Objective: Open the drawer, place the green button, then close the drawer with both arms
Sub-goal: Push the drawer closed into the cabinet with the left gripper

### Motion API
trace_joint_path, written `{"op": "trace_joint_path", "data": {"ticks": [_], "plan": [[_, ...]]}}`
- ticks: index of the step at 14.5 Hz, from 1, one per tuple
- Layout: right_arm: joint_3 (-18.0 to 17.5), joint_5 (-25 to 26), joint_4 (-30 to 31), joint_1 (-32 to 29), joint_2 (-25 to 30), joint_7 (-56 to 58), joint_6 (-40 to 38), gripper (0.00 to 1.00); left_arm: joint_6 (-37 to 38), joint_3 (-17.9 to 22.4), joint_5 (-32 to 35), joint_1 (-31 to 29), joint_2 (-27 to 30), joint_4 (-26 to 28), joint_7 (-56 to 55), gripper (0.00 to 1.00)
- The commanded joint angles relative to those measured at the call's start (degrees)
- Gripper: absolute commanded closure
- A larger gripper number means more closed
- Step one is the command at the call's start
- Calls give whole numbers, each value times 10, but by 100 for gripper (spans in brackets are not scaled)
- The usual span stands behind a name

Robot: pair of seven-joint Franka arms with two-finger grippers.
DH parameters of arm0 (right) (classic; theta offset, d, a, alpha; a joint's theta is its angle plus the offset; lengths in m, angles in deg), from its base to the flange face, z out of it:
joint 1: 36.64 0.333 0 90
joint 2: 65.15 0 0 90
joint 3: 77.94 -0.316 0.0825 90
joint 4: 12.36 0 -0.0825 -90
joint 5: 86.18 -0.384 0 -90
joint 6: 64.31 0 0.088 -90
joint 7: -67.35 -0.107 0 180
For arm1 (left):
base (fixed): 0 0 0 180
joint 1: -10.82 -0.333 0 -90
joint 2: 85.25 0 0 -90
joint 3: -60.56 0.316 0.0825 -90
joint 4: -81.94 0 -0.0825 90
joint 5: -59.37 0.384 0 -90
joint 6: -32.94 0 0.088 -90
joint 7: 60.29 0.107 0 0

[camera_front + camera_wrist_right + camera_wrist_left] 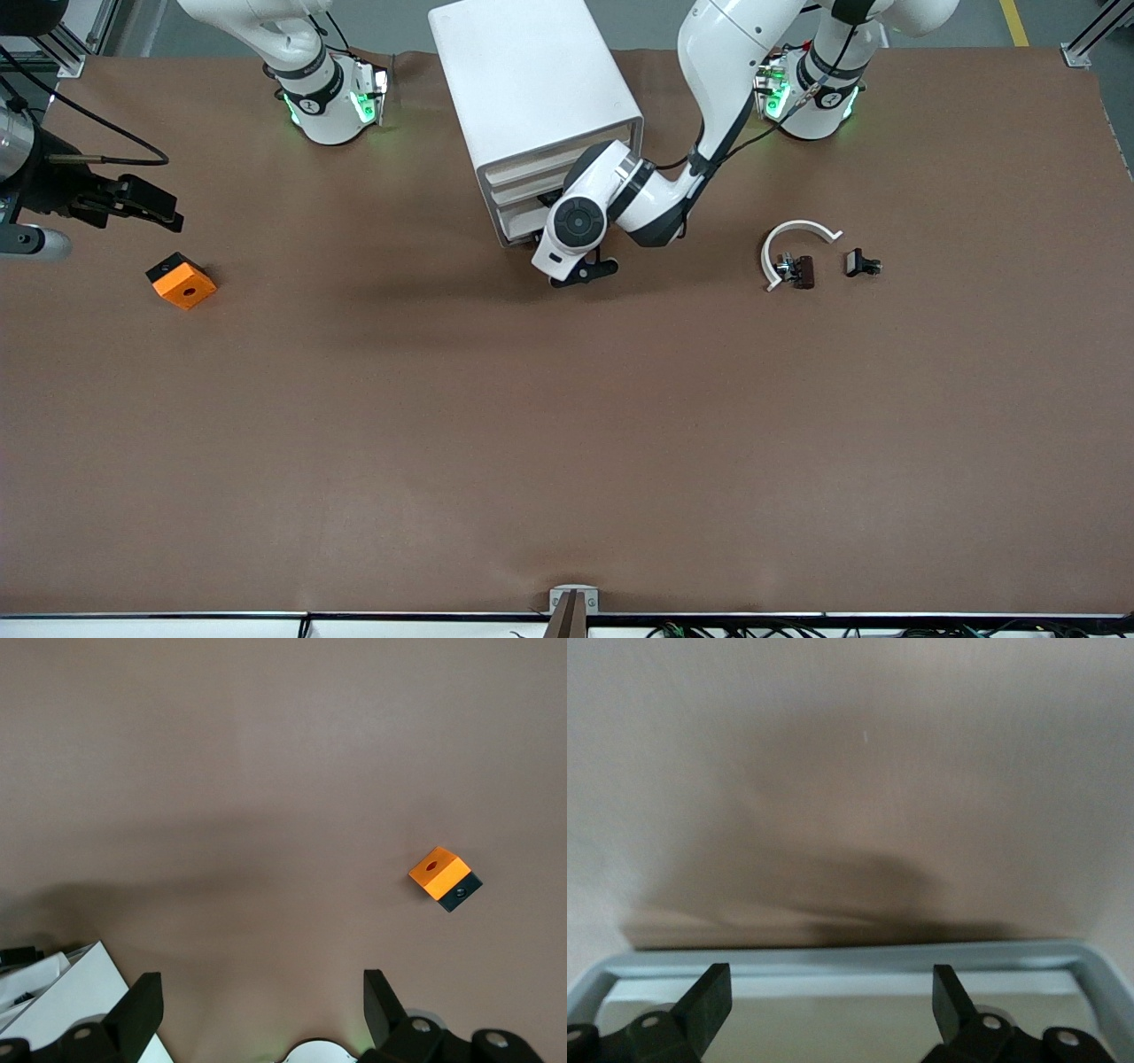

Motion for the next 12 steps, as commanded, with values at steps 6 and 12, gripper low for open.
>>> {"op": "trace_joint_path", "data": {"ticks": [6, 12], "plan": [[-9, 11, -10, -16, 5, 11, -7, 0, 12, -4, -9, 15, -8, -9, -26, 0], [-9, 11, -14, -16, 5, 11, -6, 0, 57, 23, 5, -86, 11, -56, -21, 0]]}}
